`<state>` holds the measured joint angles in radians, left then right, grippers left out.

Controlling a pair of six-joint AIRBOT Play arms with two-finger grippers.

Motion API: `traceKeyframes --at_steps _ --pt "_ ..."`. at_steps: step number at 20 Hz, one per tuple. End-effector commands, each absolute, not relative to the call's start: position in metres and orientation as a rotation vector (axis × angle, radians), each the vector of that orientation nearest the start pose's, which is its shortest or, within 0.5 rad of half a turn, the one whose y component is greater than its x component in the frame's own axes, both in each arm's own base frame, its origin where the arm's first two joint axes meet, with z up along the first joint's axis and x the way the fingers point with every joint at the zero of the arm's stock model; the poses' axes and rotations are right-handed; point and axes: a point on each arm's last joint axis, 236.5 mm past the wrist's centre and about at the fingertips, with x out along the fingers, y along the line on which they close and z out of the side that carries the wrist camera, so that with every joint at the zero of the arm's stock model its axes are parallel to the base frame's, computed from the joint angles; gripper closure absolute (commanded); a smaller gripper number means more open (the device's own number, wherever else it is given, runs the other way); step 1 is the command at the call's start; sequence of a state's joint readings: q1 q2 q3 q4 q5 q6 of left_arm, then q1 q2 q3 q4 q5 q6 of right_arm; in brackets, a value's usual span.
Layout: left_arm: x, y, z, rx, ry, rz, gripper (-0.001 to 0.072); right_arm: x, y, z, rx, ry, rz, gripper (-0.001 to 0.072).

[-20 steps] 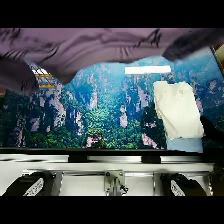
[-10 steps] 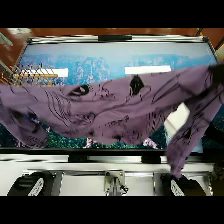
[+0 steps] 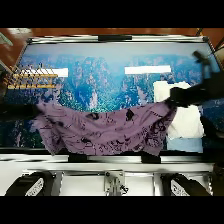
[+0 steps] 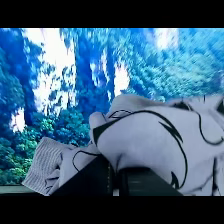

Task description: Fold the shirts.

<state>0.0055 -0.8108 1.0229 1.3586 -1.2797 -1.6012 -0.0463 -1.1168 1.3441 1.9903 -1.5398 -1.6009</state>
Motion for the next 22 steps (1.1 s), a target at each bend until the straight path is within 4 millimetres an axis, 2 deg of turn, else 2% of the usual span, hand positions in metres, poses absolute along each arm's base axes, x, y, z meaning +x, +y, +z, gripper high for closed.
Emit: traceKeyframes --at_steps 1,2,3,4,5,6,8,10,11,12,13,14,15,17,19,20,21,22 --pt "0.336 -0.057 0.018 -0.253 1.334 -0.145 0.0648 0.375 0.111 0.048 0.468 1.356 0.406 0.0637" --pt "0.349 -0.063 0.0 -0.288 1.388 -0.155 0.0648 0.394 0.117 0.036 0.525 1.331 0.409 0.0638" --pt "0.363 -0.068 -0.008 -0.313 1.407 -0.166 0.0648 0.414 0.12 0.026 0.572 1.29 0.399 0.0638" --pt "0.382 -0.072 -0.008 -0.314 1.389 -0.188 0.0648 0.432 0.118 0.022 0.597 1.236 0.374 0.0638" --pt "0.403 -0.073 0.001 -0.302 1.334 -0.206 0.0647 0.448 0.114 0.025 0.604 1.171 0.347 0.0638" --pt "0.427 -0.072 0.018 -0.293 1.25 -0.209 0.0647 0.466 0.107 0.032 0.601 1.096 0.32 0.0638" --pt "0.468 -0.068 0.061 -0.3 1.071 -0.194 0.0646 0.492 0.099 0.051 0.595 0.978 0.291 0.0612" --pt "0.488 -0.066 0.087 -0.308 0.971 -0.184 0.0637 0.504 0.1 0.066 0.579 0.916 0.292 0.0266" --pt "0.49 -0.064 0.091 -0.308 0.96 -0.182 0.0559 0.507 0.1 0.07 0.558 0.9 0.301 0.0266" --pt "0.488 -0.063 0.089 -0.309 0.973 -0.18 0.0383 0.507 0.101 0.074 0.552 0.897 0.308 0.0265" --pt "0.483 -0.061 0.085 -0.307 0.998 -0.178 0.0183 0.506 0.103 0.076 0.547 0.902 0.317 0.0264" --pt "0.476 -0.057 0.08 -0.302 1.036 -0.174 0.0072 0.502 0.103 0.078 0.531 0.914 0.328 0.0256" --pt "0.466 -0.053 0.076 -0.303 1.079 -0.171 0.0072 0.496 0.101 0.079 0.486 0.936 0.332 0.0256" --pt "0.445 -0.046 0.071 -0.308 1.165 -0.169 0.0073 0.469 0.09 0.074 0.329 1.03 0.332 0.0256" --pt "0.43 -0.043 0.076 -0.292 1.203 -0.183 0.0073 0.426 0.078 0.058 0.132 1.195 0.32 0.0255" --pt "0.424 -0.043 0.081 -0.282 1.206 -0.188 0.0073 0.402 0.082 0.049 0.044 1.291 0.339 0.0173" --pt "0.42 -0.045 0.088 -0.276 1.199 -0.195 0.0073 0.38 0.095 0.038 -0.047 1.372 0.387 0.0127" --pt "0.417 -0.047 0.094 -0.269 1.188 -0.199 0.0074 0.366 0.114 0.027 -0.107 1.407 0.431 0.0096"
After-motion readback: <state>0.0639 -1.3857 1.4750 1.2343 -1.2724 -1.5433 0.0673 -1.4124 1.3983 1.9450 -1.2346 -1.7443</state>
